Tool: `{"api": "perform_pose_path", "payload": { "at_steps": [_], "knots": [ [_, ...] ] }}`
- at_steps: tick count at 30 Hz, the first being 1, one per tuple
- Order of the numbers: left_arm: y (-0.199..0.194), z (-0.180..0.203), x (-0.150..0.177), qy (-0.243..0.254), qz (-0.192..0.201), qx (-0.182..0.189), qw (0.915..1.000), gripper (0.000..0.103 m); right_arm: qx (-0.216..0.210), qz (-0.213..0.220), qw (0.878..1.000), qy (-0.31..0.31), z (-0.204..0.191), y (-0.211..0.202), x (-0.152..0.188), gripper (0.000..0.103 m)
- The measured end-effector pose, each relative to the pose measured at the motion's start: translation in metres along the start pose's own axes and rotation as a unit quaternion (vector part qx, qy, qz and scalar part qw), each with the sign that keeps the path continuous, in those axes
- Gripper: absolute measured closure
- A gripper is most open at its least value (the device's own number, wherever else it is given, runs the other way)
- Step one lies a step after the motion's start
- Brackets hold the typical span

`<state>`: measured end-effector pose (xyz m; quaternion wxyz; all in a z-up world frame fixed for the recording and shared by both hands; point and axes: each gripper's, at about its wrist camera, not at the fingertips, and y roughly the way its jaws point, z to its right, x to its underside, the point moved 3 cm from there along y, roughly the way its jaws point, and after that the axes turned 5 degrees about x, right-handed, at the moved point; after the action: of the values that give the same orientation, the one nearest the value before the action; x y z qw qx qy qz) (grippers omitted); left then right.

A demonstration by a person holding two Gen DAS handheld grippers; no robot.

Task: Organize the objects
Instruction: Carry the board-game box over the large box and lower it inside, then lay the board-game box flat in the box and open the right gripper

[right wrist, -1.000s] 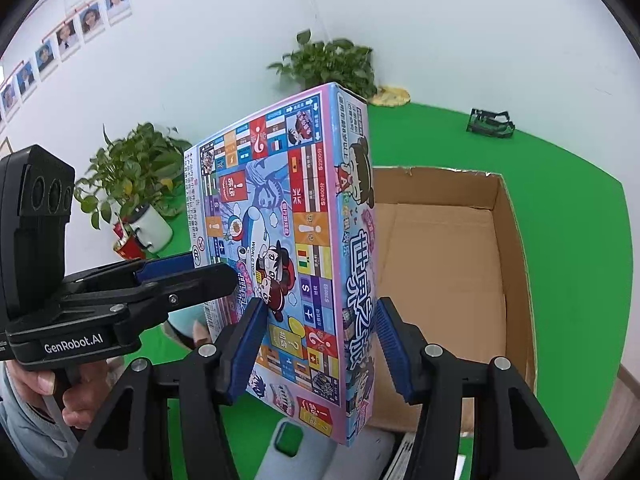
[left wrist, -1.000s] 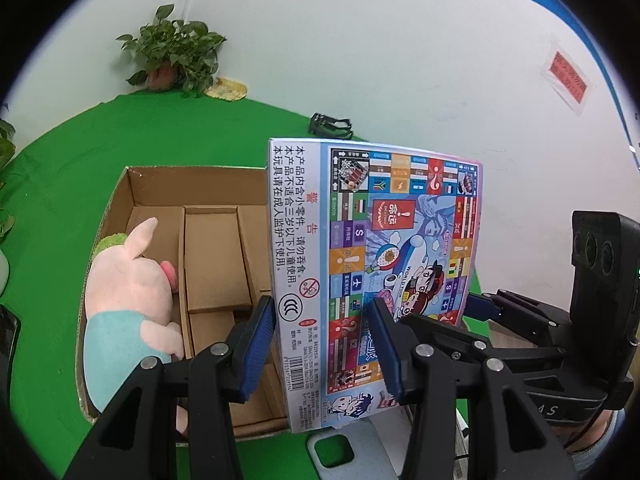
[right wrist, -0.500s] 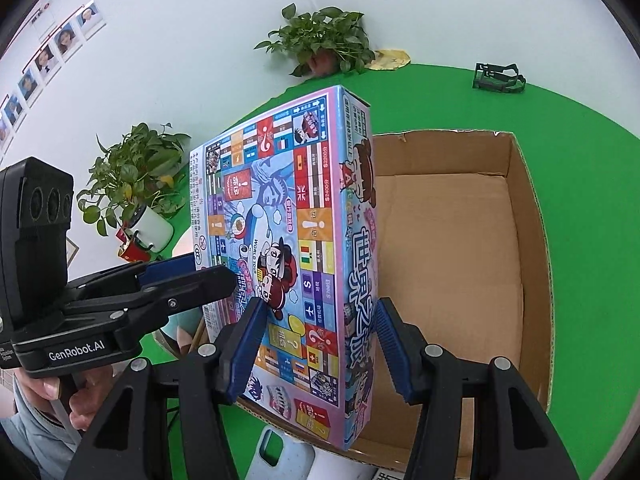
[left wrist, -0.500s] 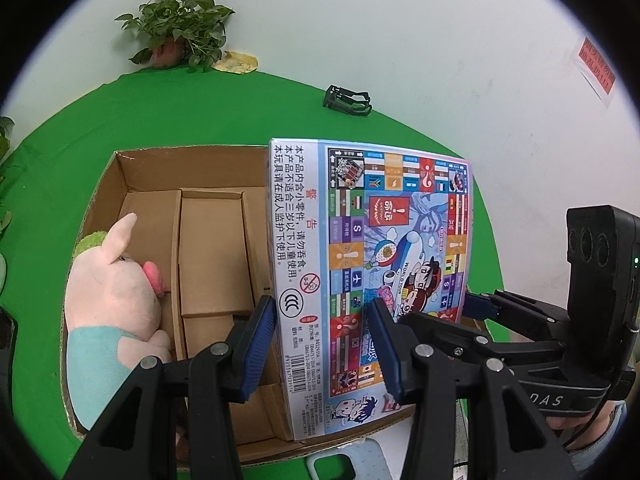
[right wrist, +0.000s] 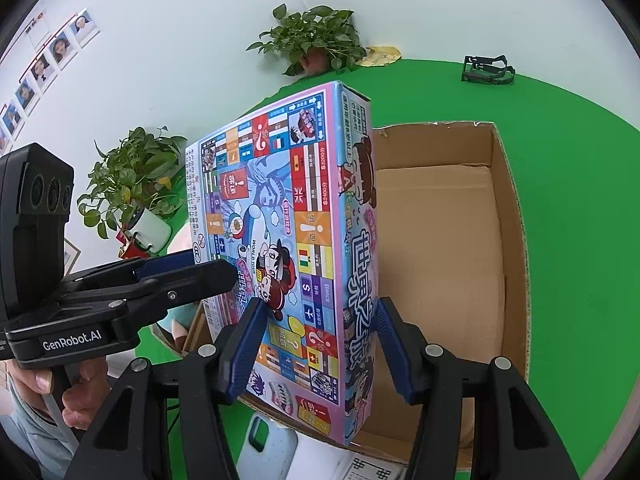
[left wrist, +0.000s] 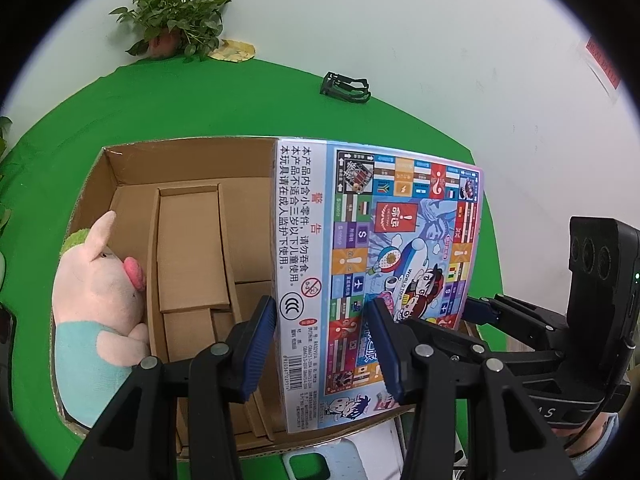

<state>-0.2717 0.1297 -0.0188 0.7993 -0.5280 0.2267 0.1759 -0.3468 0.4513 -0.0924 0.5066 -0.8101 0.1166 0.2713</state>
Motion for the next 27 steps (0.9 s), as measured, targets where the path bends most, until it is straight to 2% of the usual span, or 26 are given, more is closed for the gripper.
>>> {"api": "perform_pose_path", "payload": {
  "at_steps": [14, 18, 20, 23, 27],
  "knots": [
    [0.032, -0.030, 0.024, -0.036, -0.063, -0.052, 0.9960, 0.057, -0.012, -0.056, 0.998, 0.004, 0.002, 0.051, 0.009, 0.049],
    [0.044, -0.040, 0.028, -0.046, -0.076, -0.052, 0.9947, 0.058, -0.003, -0.072, 0.997, 0.010, 0.002, 0.071, 0.015, 0.048],
    [0.046, -0.041, 0.030, -0.046, -0.078, -0.043, 0.9950, 0.058, 0.009, -0.084, 0.996, 0.017, 0.007, 0.082, 0.019, 0.048],
    [0.039, -0.038, 0.033, -0.037, -0.070, -0.039, 0.9961, 0.058, 0.051, -0.108, 0.993, 0.007, 0.012, 0.099, 0.025, 0.046],
    [0.020, -0.041, 0.036, -0.032, -0.048, -0.043, 0.9974, 0.058, 0.066, -0.101, 0.992, 0.021, 0.026, 0.099, 0.023, 0.046]
  ]
}}
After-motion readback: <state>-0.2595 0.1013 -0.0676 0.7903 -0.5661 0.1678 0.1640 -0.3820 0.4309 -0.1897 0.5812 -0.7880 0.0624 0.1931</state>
